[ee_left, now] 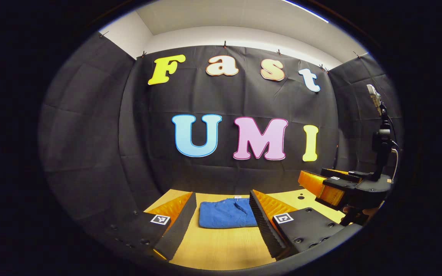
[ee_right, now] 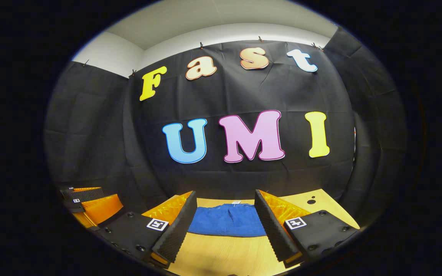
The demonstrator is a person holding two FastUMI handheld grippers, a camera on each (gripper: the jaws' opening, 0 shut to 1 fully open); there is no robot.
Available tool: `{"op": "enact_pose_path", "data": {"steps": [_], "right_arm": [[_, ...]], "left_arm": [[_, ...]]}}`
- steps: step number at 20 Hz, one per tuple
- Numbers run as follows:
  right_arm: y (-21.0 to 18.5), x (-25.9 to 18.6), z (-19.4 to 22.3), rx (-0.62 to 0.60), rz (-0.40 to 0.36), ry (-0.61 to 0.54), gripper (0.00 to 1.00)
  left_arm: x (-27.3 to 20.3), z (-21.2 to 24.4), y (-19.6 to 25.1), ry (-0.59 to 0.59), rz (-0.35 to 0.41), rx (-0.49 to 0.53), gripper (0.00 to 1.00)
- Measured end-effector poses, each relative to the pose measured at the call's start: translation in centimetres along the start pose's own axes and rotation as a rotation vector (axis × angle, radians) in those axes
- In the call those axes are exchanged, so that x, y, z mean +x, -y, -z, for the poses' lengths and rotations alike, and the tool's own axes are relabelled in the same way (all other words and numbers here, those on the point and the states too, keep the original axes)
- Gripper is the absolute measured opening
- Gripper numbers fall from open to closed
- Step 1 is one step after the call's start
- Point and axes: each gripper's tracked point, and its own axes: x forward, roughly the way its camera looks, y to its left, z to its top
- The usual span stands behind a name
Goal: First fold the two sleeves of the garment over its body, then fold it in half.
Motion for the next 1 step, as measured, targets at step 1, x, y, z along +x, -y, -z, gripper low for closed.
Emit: {"op": "enact_pose_path", "data": {"steps": [1], "right_arm": [[-0.21, -0.05, 0.19, 0.002, 0.002, -0.004, 0.94]], "left_arm": [[-0.12, 0.16, -0.5, 0.003, -0.011, -0.005, 0.81]]}}
